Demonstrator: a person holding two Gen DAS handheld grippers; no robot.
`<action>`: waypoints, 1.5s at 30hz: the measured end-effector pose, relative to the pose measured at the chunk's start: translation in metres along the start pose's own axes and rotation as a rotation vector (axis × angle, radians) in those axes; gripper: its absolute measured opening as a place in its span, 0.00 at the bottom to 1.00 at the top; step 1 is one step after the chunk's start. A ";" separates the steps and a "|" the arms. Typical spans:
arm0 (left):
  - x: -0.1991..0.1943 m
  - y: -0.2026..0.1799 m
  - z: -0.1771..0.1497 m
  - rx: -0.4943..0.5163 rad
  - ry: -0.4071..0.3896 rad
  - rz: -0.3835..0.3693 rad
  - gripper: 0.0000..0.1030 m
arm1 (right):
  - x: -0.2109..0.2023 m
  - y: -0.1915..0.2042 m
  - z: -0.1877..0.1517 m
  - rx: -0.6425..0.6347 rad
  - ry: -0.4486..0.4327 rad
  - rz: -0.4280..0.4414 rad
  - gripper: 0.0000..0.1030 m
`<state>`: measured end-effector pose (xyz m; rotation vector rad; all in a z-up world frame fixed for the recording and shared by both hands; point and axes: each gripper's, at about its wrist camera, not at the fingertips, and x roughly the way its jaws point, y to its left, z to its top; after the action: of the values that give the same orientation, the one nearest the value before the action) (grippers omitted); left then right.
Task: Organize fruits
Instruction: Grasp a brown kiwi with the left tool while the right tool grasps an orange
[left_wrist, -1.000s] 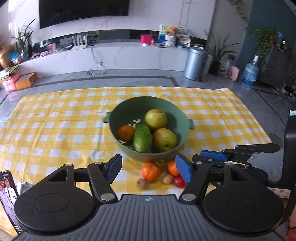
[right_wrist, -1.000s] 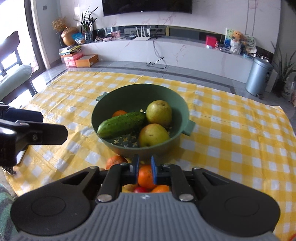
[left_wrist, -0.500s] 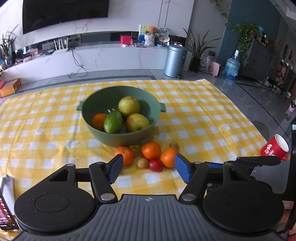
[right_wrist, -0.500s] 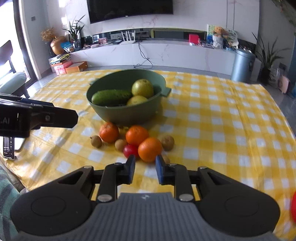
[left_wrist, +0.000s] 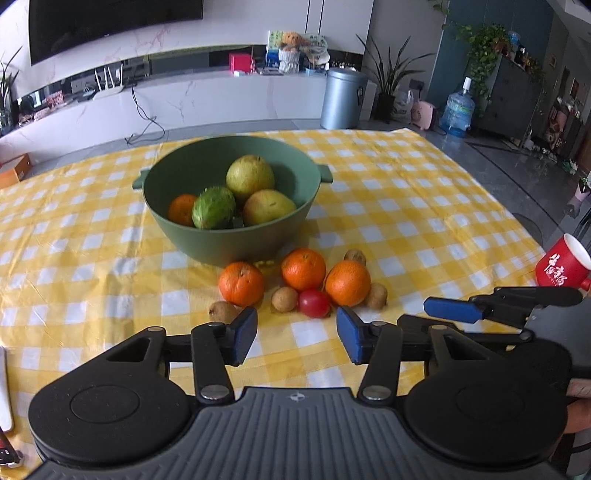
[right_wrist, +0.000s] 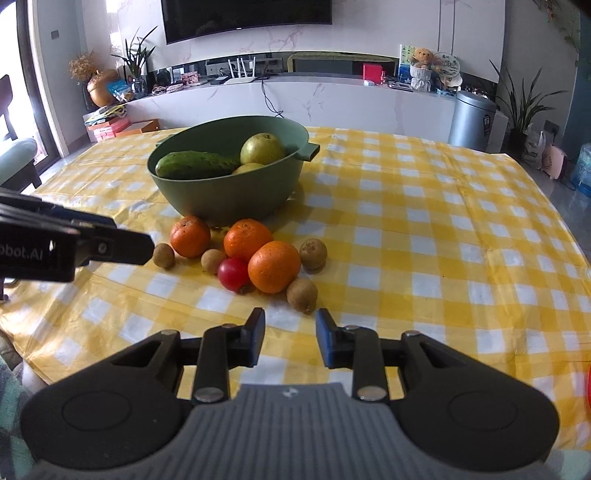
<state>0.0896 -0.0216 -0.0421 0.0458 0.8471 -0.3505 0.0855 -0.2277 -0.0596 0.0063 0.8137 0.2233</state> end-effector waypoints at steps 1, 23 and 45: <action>0.003 0.001 -0.001 -0.001 0.002 -0.001 0.56 | 0.001 -0.002 0.001 0.013 -0.002 0.011 0.26; 0.054 0.040 -0.009 -0.097 0.024 0.143 0.51 | 0.040 -0.001 0.018 0.089 -0.036 0.081 0.34; 0.074 0.046 -0.006 -0.112 0.070 0.136 0.28 | 0.059 0.016 0.027 0.003 -0.038 0.026 0.43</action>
<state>0.1448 0.0023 -0.1053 0.0113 0.9265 -0.1738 0.1414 -0.1983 -0.0823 0.0236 0.7765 0.2457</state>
